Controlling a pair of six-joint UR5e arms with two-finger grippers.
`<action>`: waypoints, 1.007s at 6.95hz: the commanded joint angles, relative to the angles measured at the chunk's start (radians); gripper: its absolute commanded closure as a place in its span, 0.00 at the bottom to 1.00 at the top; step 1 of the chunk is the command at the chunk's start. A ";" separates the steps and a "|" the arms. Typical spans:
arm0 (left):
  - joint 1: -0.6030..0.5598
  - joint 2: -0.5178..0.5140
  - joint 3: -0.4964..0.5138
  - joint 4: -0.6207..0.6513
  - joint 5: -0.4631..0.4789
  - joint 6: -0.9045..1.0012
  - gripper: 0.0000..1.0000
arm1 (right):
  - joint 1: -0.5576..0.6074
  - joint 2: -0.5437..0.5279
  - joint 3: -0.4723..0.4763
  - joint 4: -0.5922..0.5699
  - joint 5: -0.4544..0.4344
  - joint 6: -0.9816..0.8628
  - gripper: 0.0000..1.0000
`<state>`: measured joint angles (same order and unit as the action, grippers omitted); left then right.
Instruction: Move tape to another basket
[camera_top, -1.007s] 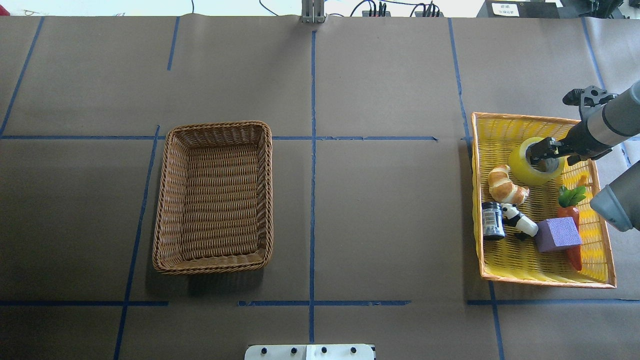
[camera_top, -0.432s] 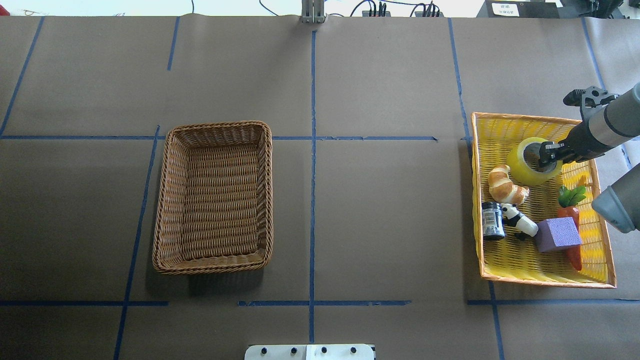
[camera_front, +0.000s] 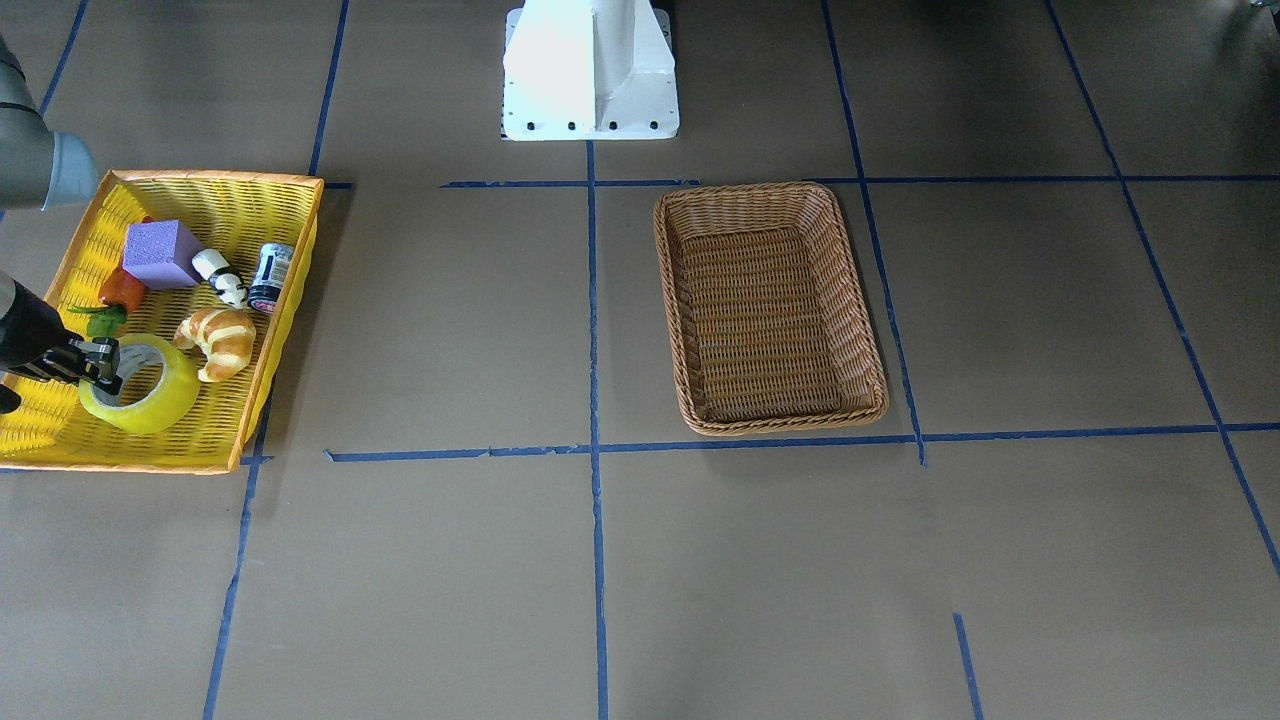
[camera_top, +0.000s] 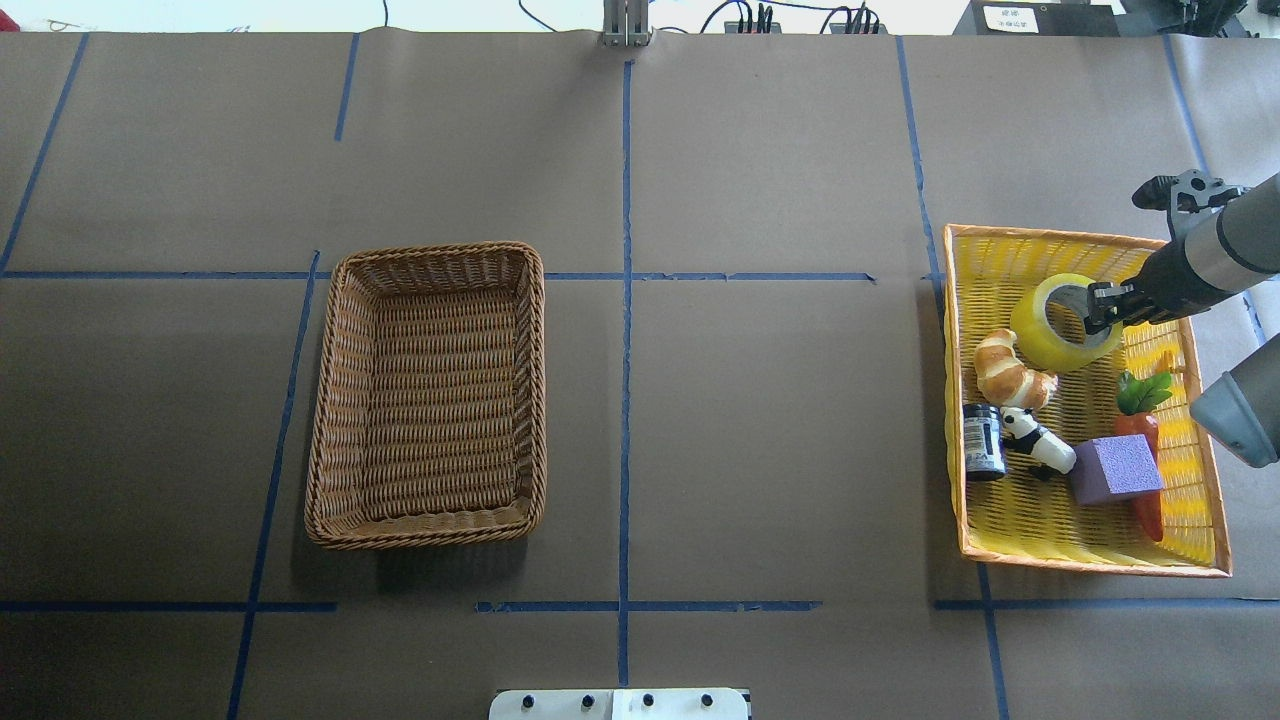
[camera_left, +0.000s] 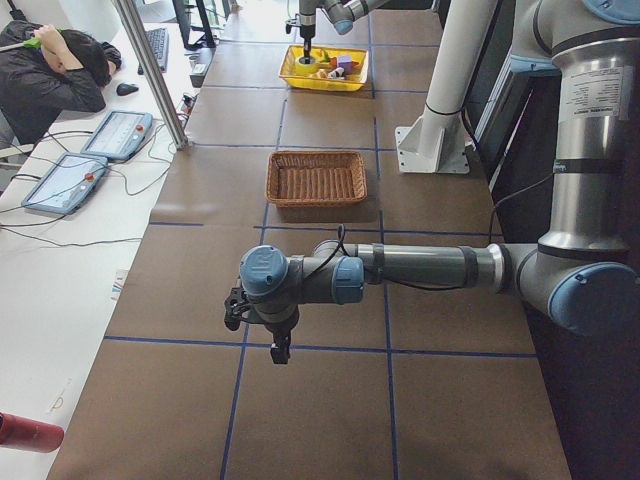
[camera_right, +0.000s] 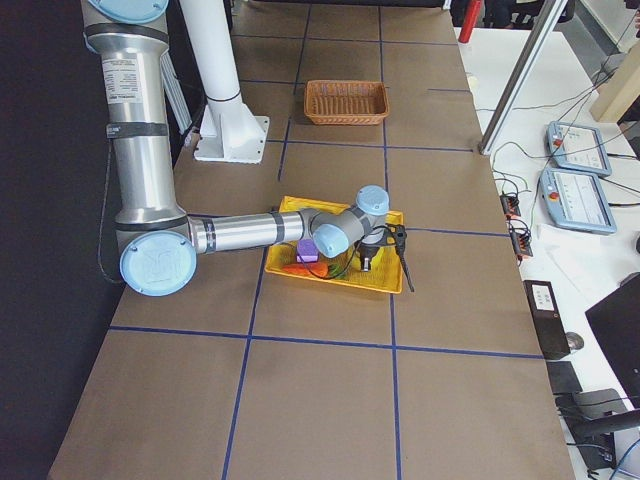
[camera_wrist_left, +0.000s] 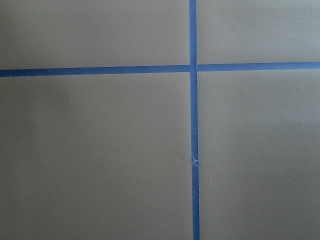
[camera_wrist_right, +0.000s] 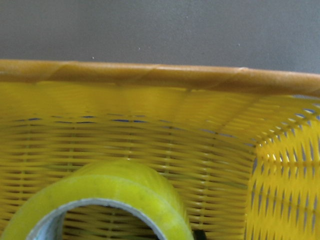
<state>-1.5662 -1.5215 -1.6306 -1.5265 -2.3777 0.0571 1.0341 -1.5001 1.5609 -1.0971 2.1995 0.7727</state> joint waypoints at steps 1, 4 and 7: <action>0.000 0.021 -0.038 0.000 0.000 -0.002 0.00 | 0.056 -0.005 0.046 -0.001 0.067 0.005 1.00; 0.003 0.015 -0.099 -0.001 0.000 0.000 0.00 | 0.061 0.096 0.137 0.000 0.205 0.247 1.00; 0.052 0.004 -0.126 -0.105 -0.087 -0.037 0.00 | 0.023 0.240 0.150 0.179 0.258 0.622 1.00</action>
<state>-1.5415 -1.5140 -1.7518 -1.5757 -2.4295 0.0468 1.0782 -1.3039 1.7070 -1.0174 2.4456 1.2455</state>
